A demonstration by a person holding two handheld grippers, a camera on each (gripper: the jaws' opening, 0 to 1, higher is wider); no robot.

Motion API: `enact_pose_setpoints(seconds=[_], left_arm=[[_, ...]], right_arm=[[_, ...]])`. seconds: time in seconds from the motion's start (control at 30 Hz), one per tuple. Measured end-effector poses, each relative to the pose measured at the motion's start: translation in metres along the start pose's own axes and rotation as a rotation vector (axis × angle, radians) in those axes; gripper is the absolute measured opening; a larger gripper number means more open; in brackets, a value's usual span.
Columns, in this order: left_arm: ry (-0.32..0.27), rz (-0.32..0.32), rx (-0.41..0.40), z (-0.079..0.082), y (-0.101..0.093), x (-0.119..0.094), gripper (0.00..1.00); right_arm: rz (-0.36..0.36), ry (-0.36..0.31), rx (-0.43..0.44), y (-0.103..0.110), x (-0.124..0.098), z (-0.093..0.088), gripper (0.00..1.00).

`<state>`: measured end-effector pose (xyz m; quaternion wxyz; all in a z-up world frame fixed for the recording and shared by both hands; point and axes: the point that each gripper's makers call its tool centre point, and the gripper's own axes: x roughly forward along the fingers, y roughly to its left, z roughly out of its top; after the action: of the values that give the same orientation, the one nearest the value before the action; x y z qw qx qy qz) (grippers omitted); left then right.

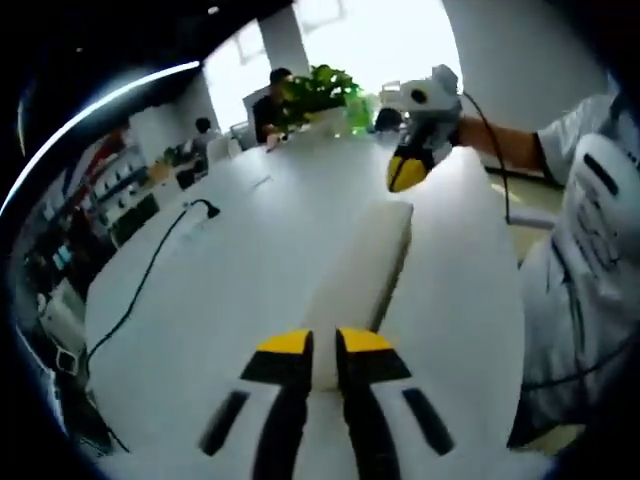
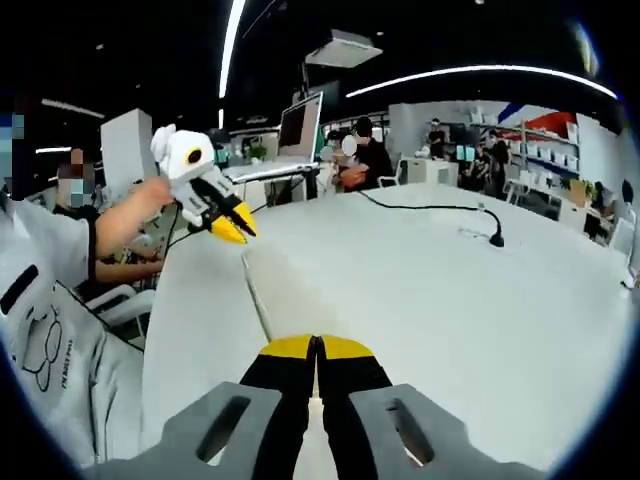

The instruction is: Arrange the utensils inside the cutlery case until each visible utensil rests in its matching compartment.

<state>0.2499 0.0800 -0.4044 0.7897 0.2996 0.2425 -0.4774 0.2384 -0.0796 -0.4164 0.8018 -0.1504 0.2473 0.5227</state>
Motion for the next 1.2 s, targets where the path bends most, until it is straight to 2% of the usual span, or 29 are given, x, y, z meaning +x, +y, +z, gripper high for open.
enact_pose_setpoints(seconds=[0.03, 0.07, 0.23, 0.27, 0.37, 0.47, 0.53, 0.57, 0.6, 0.7, 0.73, 0.77, 0.97, 1.07, 1.2], left_arm=[[0.037, -0.013, 0.029, 0.0, 0.001, 0.001, 0.1], [0.07, -0.014, 0.044, 0.001, 0.003, 0.002, 0.1], [0.175, -0.073, 0.071, -0.002, 0.004, 0.01, 0.08], [0.198, -0.105, 0.084, -0.005, -0.001, 0.011, 0.08], [0.256, -0.172, 0.109, -0.014, -0.012, 0.015, 0.08], [0.294, -0.18, 0.131, -0.022, -0.015, 0.022, 0.08], [0.303, -0.181, 0.137, -0.025, -0.015, 0.025, 0.07], [0.276, -0.19, 0.131, -0.019, -0.015, 0.025, 0.08], [0.275, -0.2, 0.107, -0.02, -0.016, 0.025, 0.07], [0.278, -0.222, 0.108, -0.021, -0.019, 0.025, 0.04], [0.281, -0.235, 0.101, -0.021, -0.02, 0.027, 0.02], [0.283, -0.237, 0.094, -0.02, -0.019, 0.029, 0.01], [0.322, -0.237, 0.09, -0.022, -0.018, 0.031, 0.0], [0.314, -0.232, 0.051, -0.023, -0.017, 0.031, 0.0], [0.323, -0.23, 0.047, -0.021, -0.017, 0.029, 0.0]], right_arm=[[0.013, 0.063, -0.007, 0.0, 0.001, -0.003, 0.0], [-0.013, 0.083, -0.03, -0.008, 0.004, 0.001, 0.0], [0.092, 0.246, -0.039, -0.008, 0.014, -0.008, 0.0], [0.101, 0.273, -0.049, -0.007, 0.015, -0.011, 0.0], [0.087, 0.315, -0.083, -0.011, 0.018, -0.012, 0.0], [0.115, 0.356, -0.102, -0.005, 0.02, -0.013, 0.0], [0.126, 0.383, -0.133, -0.002, 0.022, -0.014, 0.0], [0.128, 0.39, -0.133, -0.002, 0.024, -0.014, 0.0], [0.134, 0.417, -0.132, -0.001, 0.023, -0.018, 0.0], [0.15, 0.446, -0.151, -0.001, 0.024, -0.019, 0.0], [0.155, 0.463, -0.15, -0.001, 0.023, -0.02, 0.0], [0.166, 0.504, -0.158, -0.002, 0.024, -0.029, 0.0], [0.185, 0.572, -0.166, -0.001, 0.024, -0.026, 0.0], [0.176, 0.662, -0.203, -0.002, 0.023, -0.027, 0.0], [0.146, 0.767, -0.199, -0.001, 0.025, -0.026, 0.0]])
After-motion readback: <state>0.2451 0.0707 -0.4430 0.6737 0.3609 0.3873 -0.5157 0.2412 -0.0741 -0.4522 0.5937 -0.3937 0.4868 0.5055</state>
